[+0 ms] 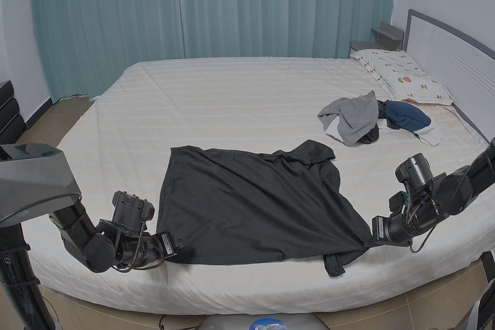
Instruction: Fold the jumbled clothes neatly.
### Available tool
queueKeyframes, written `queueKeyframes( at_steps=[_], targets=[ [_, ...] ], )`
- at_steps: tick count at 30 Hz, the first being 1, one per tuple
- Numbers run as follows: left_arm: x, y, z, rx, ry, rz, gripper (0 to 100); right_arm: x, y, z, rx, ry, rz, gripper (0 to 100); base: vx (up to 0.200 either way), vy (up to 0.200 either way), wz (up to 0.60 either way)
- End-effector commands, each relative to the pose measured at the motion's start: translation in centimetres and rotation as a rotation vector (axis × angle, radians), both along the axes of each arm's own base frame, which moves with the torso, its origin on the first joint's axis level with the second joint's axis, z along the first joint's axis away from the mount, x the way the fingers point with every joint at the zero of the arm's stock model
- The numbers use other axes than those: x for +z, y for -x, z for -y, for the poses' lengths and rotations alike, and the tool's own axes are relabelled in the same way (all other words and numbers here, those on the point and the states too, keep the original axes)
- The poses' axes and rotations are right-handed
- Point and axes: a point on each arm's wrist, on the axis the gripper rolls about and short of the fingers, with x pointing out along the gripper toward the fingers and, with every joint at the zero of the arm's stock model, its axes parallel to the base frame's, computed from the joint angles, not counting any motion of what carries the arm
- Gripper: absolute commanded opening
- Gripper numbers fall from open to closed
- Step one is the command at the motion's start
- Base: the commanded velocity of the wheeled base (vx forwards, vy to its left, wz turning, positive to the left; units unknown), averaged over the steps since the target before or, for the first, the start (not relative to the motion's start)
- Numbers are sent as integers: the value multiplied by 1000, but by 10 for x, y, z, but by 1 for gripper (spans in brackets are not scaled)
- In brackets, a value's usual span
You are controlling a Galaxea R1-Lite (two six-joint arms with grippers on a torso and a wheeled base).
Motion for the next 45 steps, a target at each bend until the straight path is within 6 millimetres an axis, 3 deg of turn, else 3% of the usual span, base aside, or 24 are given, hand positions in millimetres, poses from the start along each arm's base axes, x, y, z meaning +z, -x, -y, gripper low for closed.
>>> queueKeyframes(
  at_steps=[1,7,16,22,32,39,45],
  targets=[
    [-10,1,0,4,-6,-24,0,0,1,0,0,-1,0,0,0,0,0],
    [-10,3,-4,11,-20,-28,0,1,1,0,0,-1,0,0,0,0,0],
    [18,20,-22,-23,-89,-42,0,3,7,1,2,5,6,0,0,0,0],
    [30,31,-37,-56,-159,-106,0,9,22,0,31,9,11,0,0,0,0],
    [45,49,-59,-114,-246,-214,0,36,36,4,32,-11,92,0,0,0,0],
    [47,53,-60,-130,-258,-274,0,39,51,7,86,45,-32,0,0,0,0],
    [44,53,-60,-136,-255,-284,0,27,46,6,118,73,-83,0,0,0,0]
  ],
)
